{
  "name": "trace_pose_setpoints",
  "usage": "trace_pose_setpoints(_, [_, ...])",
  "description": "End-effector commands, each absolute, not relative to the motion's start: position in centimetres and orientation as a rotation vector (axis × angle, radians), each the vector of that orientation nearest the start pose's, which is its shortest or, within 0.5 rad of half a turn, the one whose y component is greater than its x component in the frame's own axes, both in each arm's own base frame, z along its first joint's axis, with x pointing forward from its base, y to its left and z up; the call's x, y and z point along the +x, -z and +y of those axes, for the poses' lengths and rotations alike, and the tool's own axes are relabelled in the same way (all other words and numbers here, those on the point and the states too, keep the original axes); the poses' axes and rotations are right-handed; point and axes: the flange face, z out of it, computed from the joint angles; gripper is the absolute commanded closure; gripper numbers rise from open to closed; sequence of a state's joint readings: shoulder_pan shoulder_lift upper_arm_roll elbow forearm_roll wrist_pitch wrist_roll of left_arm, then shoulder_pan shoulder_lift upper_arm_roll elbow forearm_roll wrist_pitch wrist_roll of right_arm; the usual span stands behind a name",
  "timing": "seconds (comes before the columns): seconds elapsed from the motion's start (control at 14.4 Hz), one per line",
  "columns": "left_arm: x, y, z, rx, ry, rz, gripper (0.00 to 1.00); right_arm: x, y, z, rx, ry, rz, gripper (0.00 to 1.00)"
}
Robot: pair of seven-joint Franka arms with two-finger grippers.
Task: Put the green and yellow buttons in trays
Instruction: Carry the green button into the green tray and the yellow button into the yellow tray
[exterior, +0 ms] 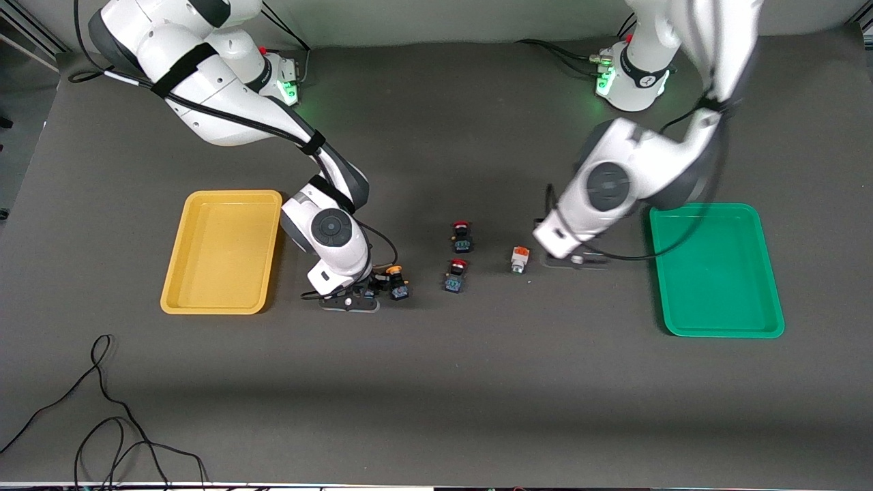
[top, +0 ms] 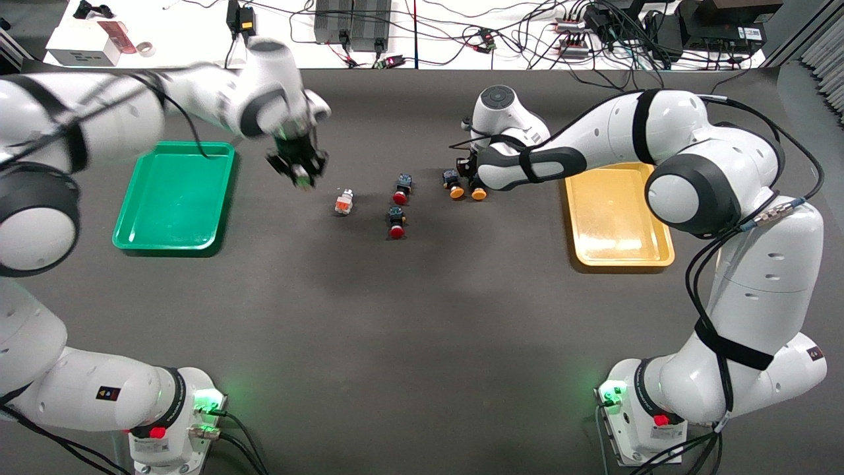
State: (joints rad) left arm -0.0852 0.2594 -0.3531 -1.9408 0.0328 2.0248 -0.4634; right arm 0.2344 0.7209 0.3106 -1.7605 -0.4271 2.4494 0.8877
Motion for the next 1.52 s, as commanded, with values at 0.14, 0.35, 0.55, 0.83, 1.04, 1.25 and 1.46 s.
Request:
trace_pose_setpoints(0.14, [56.4, -38.5, -7.5, -3.121, -0.360, -0.180, 0.66, 59.7, -23.7, 31.0, -3.194, 0.190, 0.236, 1.00])
trace_pose_setpoints(0.35, [57.5, -34.8, 2.0, -3.076, -0.362, -0.115, 0.65, 59.4, -29.7, 27.5, -3.224, 0.089, 0.205, 1.00])
trace_pose_setpoints(0.55, [57.9, -28.0, 4.0, -3.077, -0.317, -0.087, 0.65, 59.5, -33.9, 20.9, -3.225, -0.003, 0.106, 1.00])
trace_pose_setpoints(0.83, [57.0, -22.0, 5.1, -3.062, -0.326, -0.036, 0.56, 59.4, -33.6, 9.3, -3.168, -0.042, -0.069, 1.00])
trace_pose_setpoints(1.04, [56.9, -22.1, 5.1, -3.058, -0.353, -0.001, 0.05, 58.4, -30.1, 4.2, -3.158, 0.001, -0.137, 1.00])
trace_pose_setpoints(1.25, [58.2, -27.0, 6.2, -3.019, -0.424, 0.026, 0.01, 56.3, -25.2, 2.1, -3.164, 0.107, -0.145, 1.00])
trace_pose_setpoints(1.46, [60.4, -33.0, 2.6, -3.046, -0.465, -0.008, 0.00, 55.3, -22.0, 2.0, -3.151, 0.069, -0.092, 1.00])
